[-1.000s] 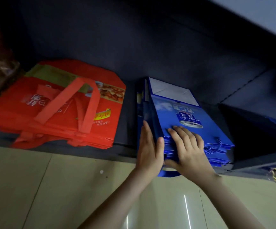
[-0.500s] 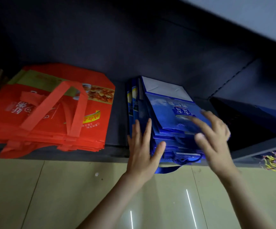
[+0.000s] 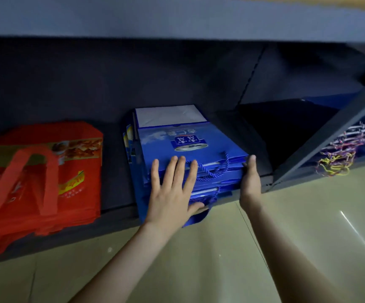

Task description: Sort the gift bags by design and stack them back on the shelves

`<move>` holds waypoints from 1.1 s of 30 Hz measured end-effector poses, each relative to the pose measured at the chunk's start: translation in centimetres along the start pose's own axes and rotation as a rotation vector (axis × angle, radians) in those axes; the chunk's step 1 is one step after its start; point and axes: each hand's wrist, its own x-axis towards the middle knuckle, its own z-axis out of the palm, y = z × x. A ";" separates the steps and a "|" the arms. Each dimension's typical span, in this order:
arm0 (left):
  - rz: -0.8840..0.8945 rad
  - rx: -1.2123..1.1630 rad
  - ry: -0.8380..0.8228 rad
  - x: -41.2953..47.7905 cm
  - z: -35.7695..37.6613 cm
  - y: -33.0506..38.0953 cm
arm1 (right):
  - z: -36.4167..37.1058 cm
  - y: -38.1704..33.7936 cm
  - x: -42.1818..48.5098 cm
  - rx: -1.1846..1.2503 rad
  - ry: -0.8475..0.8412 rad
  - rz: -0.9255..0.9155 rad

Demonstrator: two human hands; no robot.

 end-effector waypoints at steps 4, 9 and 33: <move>-0.079 0.069 -0.029 -0.4 0.8 -0.1 | 1.4 0.0 -1.7 -0.101 0.072 -0.082; -0.063 0.162 -0.018 -1.0 1.6 -0.5 | 2.3 0.5 -2.6 -0.087 0.020 -0.178; 0.135 0.316 0.273 -3.2 3.0 -1.6 | -0.2 3.1 -2.9 -1.278 -0.046 -1.408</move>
